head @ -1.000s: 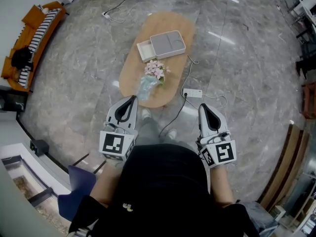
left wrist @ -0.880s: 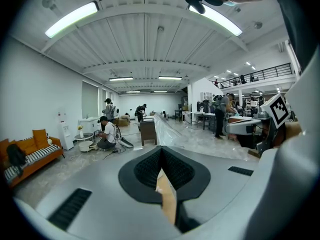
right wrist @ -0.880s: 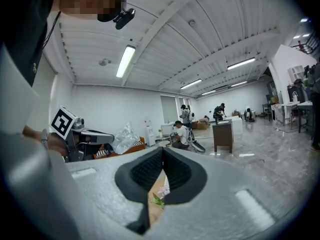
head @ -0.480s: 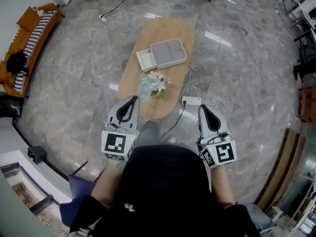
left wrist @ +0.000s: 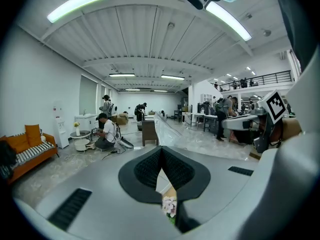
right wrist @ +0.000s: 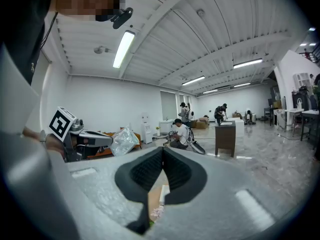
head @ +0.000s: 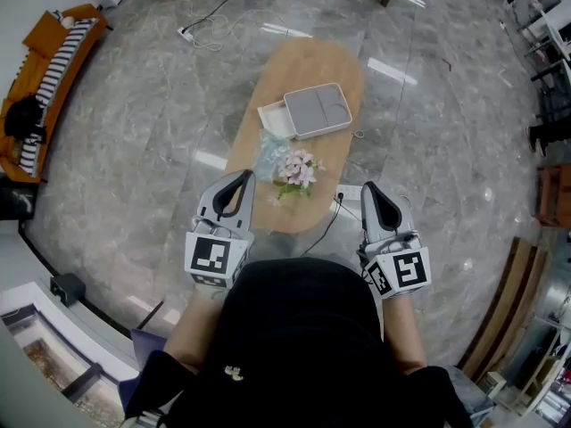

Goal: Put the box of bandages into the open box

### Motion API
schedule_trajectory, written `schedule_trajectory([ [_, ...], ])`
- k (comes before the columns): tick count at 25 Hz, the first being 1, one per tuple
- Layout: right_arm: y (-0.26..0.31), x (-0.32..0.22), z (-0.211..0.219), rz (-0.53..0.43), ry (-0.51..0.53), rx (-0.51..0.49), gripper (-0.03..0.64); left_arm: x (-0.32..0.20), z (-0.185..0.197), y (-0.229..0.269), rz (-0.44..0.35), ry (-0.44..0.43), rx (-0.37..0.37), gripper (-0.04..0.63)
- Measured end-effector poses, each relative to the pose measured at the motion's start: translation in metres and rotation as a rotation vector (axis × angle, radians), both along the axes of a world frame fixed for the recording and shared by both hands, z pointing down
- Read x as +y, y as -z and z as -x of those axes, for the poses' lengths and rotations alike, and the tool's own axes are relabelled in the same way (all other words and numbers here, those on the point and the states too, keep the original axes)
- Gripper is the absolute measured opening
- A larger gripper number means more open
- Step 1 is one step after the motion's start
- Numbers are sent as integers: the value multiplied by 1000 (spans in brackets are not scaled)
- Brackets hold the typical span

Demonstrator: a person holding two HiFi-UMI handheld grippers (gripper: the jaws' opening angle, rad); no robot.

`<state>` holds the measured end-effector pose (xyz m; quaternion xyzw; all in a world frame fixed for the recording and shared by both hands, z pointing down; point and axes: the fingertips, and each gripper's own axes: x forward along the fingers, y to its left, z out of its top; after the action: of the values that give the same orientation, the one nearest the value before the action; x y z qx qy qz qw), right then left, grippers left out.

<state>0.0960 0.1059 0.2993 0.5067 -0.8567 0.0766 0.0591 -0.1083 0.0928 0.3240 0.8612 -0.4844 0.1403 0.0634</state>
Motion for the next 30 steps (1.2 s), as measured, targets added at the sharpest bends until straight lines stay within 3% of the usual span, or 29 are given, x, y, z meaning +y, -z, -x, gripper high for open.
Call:
schedule_trajectory([
  [11, -6, -46, 58, 22, -26, 42, -2, -51, 61, -28, 49, -7, 22, 14],
  [20, -17, -63, 56, 68, -21, 66, -2, -72, 50, -54, 120, -27, 22, 14],
  [30, -39, -104, 30, 125, 18, 68, -2, -122, 33, -97, 198, 28, -1, 14],
])
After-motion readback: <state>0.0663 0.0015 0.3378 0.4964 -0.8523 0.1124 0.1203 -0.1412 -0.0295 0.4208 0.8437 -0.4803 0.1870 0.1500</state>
